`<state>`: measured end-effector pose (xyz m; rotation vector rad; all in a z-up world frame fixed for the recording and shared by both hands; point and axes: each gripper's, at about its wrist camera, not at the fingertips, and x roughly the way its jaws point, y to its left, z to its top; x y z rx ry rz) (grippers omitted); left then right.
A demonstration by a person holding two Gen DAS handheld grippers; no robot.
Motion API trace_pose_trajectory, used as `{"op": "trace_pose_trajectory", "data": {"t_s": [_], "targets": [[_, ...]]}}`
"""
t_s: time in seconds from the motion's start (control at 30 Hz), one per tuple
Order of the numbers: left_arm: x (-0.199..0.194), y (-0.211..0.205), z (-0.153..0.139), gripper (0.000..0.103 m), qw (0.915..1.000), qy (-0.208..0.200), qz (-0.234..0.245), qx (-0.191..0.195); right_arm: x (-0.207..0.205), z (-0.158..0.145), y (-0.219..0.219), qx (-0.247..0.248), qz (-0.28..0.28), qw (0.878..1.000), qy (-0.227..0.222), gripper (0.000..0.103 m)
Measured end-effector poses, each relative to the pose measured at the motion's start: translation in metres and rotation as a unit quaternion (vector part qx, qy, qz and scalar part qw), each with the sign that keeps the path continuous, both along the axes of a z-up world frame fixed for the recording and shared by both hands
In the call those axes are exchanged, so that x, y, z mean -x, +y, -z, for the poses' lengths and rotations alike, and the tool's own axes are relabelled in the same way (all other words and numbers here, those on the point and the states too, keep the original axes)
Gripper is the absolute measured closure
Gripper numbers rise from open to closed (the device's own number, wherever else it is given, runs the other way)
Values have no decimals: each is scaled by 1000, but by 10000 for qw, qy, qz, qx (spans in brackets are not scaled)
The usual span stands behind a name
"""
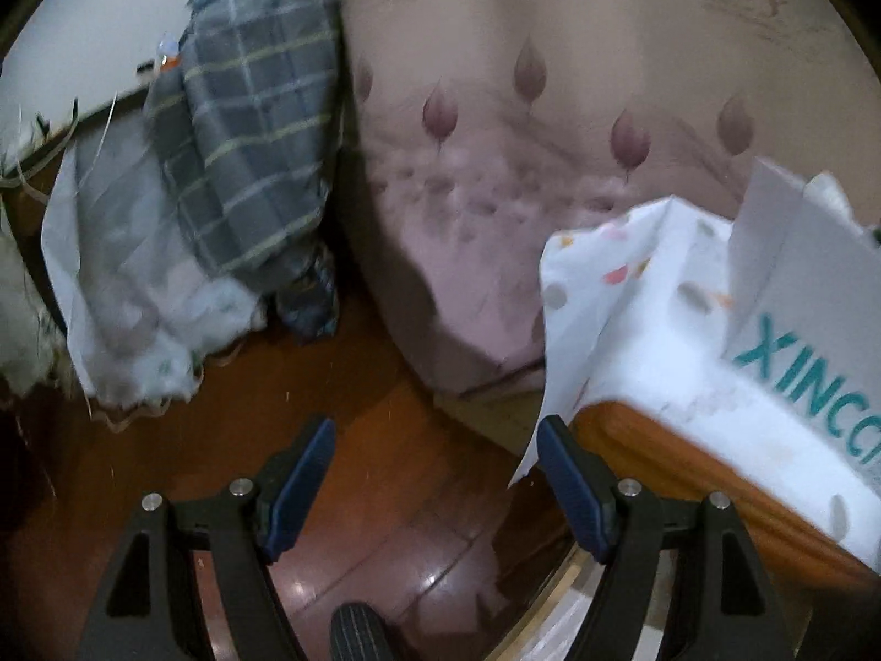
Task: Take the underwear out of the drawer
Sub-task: 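Carry the light blue underwear over the box with the right tool and release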
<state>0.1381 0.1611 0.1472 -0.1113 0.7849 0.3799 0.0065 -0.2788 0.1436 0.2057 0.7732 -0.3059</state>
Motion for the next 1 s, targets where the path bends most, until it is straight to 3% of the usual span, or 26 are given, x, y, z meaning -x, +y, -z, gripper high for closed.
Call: {"op": "trace_pose_trajectory", "data": {"t_s": [0.17,0.33,0.53,1.0], "targets": [[-4,14,27,25,9989,433,-111,137,-6,-24,1,86,-39,9999,71,58],[-12,16,41,25,9970,749,-108,160,-15,-64,14,642,-267,9976,-39,58],[-13,1,41,25,9973,712,137,-62,-28,-104,30,836,-562,9947,-196,58],[-11,3,38,25,9969,716,320,104,-85,-188,66,842,-1030,9891,-626,58]]}}
